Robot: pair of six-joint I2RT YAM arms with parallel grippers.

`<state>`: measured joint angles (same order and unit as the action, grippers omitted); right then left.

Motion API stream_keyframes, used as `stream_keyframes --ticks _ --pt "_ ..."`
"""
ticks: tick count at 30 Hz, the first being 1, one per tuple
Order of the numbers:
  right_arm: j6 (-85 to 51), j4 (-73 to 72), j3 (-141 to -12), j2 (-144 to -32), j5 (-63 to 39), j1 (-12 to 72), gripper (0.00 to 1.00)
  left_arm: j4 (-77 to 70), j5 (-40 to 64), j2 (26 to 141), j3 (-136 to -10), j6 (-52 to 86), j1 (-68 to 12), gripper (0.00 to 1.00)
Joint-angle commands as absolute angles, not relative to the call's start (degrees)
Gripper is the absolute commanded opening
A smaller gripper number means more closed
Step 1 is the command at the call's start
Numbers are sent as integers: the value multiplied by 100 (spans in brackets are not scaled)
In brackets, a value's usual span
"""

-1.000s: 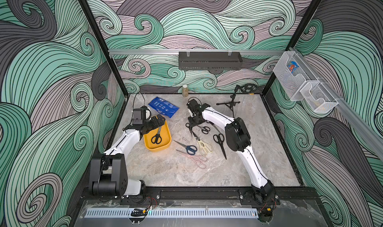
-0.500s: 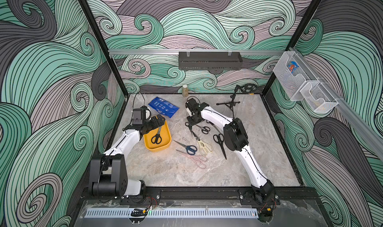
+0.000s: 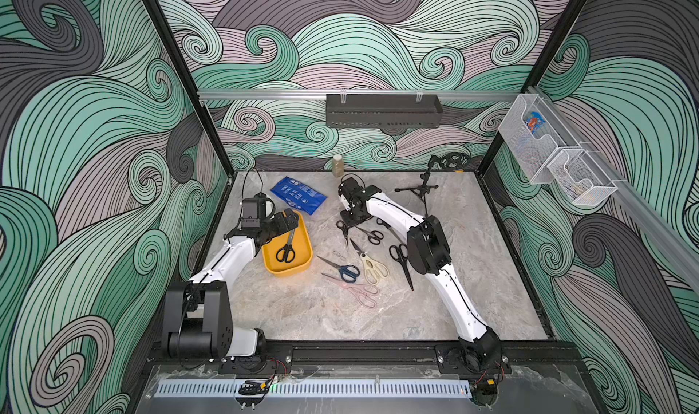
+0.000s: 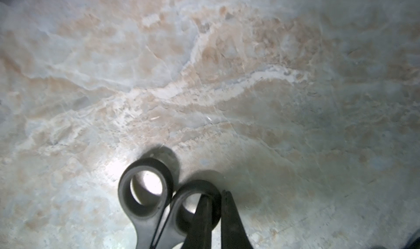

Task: Put the scissors into the storage box
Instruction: Pick up the scissors from the center of the board, then place the scissors in the storage box.

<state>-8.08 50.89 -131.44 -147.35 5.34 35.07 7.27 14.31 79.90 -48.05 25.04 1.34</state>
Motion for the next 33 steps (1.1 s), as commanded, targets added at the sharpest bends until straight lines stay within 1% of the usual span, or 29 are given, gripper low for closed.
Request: stream_keyframes --ticks 1,8,19,23,28,33 --pt "-1031 5204 -13105 -14988 114 3381 0 487 1353 7905 -4668 2544 312 98" --pt "-1184 5194 -13332 -14361 -37 3212 0 399 1489 7903 -4659 2645 450 99" --pt "-1414 5169 -13361 -13513 -218 3297 0 328 1632 7802 -4566 2789 614 99" --pt "-1600 4922 -13341 -13314 -168 3642 0 286 1687 7806 -4529 2872 709 99" --pt "-1776 4487 -13333 -13254 3 4222 0 230 1764 7802 -4496 3026 1129 99" --pt "-1927 3971 -13354 -13419 24 4804 0 234 1679 7787 -4506 3086 1592 99"
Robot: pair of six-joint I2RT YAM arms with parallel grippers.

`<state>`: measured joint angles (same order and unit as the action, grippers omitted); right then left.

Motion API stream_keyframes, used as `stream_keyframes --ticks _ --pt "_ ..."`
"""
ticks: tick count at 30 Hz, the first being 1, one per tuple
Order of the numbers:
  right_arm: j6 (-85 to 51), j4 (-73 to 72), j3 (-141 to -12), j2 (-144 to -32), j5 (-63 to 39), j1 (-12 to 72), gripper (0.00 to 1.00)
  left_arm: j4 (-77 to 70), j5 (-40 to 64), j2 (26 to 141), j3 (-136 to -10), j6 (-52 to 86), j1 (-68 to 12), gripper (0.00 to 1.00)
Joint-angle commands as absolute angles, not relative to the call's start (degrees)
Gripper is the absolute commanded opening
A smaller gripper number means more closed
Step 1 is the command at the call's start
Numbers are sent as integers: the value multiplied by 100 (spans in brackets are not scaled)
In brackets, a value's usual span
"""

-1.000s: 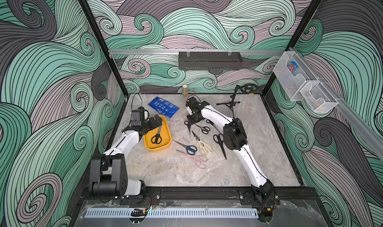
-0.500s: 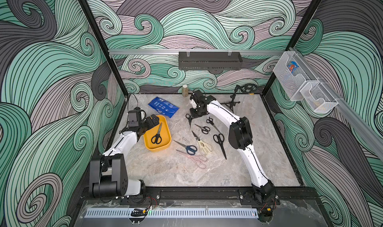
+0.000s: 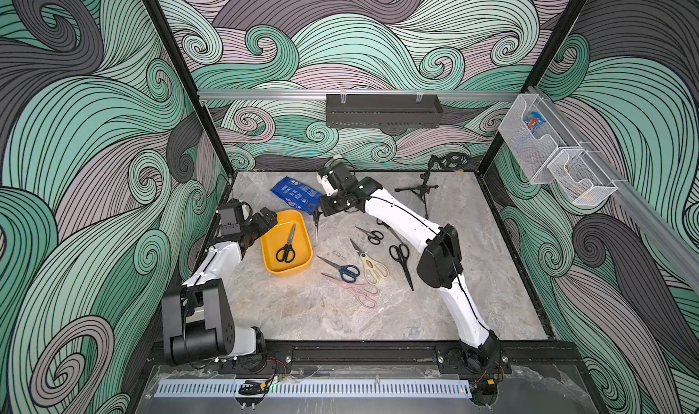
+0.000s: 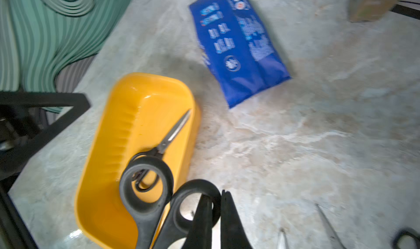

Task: Put the scissors into the storage box
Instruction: Place the scissors in the storage box.

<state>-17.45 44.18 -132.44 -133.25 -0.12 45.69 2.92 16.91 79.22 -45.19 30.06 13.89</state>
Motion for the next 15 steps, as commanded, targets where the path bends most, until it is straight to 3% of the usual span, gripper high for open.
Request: stream_keyframes --ticks 1,15 --pt "-1957 3902 -13370 -13474 88 4914 0 260 1605 7779 -4521 3079 1654 99" --pt "-2392 3533 -14114 -14740 704 5461 0 225 1687 7892 -4493 3175 2008 99"
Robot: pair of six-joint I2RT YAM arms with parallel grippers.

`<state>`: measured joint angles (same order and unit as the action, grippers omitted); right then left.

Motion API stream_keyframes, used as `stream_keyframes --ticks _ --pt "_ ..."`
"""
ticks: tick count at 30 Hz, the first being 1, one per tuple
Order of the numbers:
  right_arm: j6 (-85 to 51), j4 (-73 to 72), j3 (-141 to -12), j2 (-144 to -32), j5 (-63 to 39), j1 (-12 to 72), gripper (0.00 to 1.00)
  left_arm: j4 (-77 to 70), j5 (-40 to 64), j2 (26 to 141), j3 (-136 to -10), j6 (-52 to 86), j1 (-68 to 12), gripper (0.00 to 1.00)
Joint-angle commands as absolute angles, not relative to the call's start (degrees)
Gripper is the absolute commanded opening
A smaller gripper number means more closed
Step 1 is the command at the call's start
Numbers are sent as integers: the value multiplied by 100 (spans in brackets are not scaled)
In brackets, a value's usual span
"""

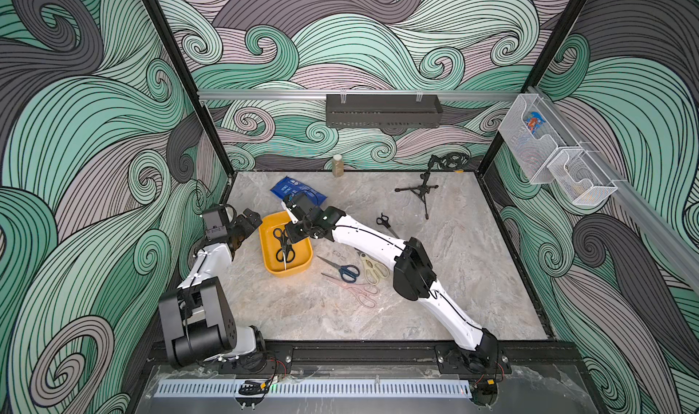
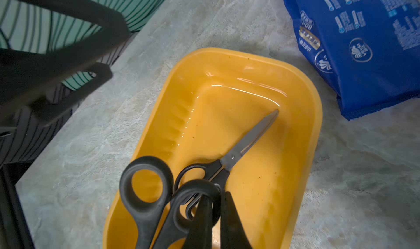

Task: Put the scissors into the storage box
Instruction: Place the scissors in the storage box.

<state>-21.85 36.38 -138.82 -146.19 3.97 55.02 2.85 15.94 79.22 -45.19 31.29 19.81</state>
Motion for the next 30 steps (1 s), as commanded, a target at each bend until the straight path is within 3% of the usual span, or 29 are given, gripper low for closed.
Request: stream_keyframes --ticks 1,12,24,30 --pt "-2404 3535 -14137 -14795 739 5455 0 232 1693 7891 -4491 3173 2005 99" --pt "-2520 3512 -14164 -15150 869 5453 1 167 1828 7928 -4465 3219 2006 98" --pt "-2361 3474 -14168 -14924 735 5454 38 147 1872 7963 -4474 3178 2017 99" --pt "-1894 3472 -13800 -14287 687 5446 43 184 2049 7952 -4498 3048 1989 98"
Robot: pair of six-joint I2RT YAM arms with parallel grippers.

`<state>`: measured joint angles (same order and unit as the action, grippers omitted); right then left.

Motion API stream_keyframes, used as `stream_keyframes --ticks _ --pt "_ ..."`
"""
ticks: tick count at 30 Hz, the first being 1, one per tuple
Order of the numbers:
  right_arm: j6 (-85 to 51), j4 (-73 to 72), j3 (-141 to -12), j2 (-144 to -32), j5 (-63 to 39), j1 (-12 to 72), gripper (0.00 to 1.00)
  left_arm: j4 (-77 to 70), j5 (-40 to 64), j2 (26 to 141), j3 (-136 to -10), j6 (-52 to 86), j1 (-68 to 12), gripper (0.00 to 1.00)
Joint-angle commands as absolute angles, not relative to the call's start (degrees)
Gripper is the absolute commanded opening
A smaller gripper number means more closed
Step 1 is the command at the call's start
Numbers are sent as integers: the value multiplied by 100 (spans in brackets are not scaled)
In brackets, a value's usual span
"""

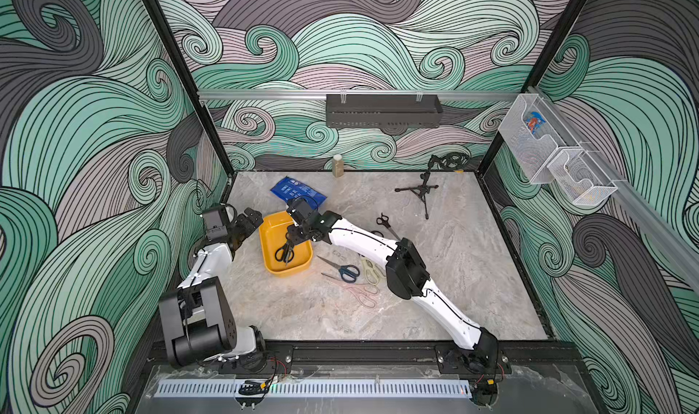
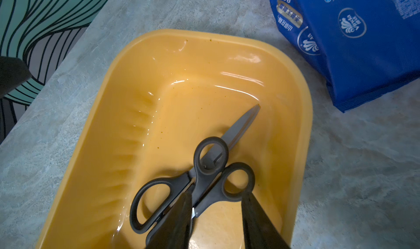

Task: Put the scissors into the storage box
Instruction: Place the scissors in the storage box, then pick up the scissors from the center of the board.

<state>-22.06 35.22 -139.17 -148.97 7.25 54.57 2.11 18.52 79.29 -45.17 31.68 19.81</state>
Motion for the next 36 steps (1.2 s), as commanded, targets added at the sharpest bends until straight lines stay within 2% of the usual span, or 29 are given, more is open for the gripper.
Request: stream_keyframes --ticks 1,7,22,29,36 --pt "-1768 3474 -13579 -14118 696 5449 44 206 2114 7940 -4517 3033 1968 97" --pt "-1292 3465 -11851 -12946 918 5440 45 433 2339 7883 -4793 2955 1621 97" --pt "-1301 3213 -7927 -10557 944 5313 46 1571 2226 7601 -5626 2540 -63 97" --pt "-1223 3145 -7168 -10235 873 4690 47 1651 2235 7346 -5259 2634 -583 97" --pt "-497 3167 -7294 -10512 661 3821 46 1851 2176 7459 -5168 2584 -1050 97"
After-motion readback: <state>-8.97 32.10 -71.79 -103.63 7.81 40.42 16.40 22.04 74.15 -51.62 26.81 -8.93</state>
